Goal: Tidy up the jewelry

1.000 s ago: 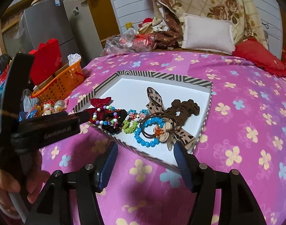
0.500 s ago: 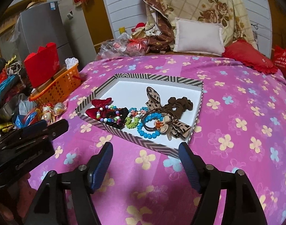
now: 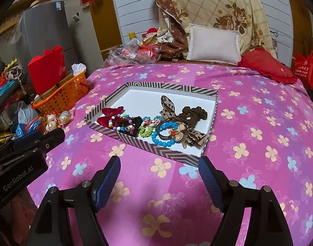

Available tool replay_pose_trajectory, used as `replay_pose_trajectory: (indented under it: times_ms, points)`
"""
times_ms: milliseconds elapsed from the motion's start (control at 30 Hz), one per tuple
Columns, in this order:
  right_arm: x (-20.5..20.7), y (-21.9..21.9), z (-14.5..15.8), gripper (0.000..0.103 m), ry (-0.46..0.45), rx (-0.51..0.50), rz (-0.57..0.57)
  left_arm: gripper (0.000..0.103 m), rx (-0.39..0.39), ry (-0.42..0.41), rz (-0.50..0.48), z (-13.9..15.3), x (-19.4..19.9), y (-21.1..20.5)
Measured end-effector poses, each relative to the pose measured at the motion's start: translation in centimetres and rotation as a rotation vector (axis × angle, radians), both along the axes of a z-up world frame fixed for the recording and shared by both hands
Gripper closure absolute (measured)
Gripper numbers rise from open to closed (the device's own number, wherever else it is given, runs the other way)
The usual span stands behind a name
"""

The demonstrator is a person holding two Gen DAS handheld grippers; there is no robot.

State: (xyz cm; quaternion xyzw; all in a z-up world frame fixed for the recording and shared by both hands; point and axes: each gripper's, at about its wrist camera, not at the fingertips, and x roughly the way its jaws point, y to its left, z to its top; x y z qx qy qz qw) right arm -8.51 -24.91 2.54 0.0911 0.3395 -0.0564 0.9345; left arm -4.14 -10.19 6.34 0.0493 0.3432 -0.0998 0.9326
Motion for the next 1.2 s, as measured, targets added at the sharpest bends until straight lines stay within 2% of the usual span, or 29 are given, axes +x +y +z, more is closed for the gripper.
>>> replay_pose_trajectory:
  times_ms: [1200]
  points:
    - [-0.8,0.6,1.2,0.023,-0.003,-0.033,-0.011,0.044,-0.012,-0.012,0.003,1.1,-0.8,0.5]
